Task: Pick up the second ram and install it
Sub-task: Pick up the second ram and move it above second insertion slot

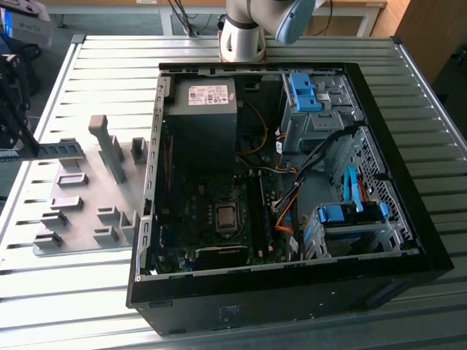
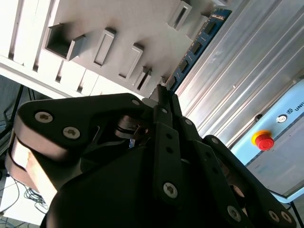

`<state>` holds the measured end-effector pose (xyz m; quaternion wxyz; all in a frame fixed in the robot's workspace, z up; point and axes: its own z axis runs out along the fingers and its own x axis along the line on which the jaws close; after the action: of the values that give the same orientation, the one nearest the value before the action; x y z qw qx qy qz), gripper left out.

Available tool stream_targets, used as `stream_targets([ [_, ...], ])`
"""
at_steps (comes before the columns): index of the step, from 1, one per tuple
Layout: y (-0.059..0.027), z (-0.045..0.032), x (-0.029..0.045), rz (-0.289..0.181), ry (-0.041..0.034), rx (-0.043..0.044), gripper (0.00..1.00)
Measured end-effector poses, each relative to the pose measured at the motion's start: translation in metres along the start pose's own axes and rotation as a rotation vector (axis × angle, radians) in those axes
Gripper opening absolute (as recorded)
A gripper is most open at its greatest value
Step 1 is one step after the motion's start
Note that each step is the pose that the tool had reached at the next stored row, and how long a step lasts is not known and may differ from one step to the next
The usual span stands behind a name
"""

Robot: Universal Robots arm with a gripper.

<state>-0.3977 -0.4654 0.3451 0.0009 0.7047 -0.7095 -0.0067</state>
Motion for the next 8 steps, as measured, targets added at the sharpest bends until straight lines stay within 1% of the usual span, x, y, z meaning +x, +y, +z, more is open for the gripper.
stream_targets([
  [8, 0.0002, -0.0145, -0.0001, 0.000, 0.0000, 0.0000, 0.14],
])
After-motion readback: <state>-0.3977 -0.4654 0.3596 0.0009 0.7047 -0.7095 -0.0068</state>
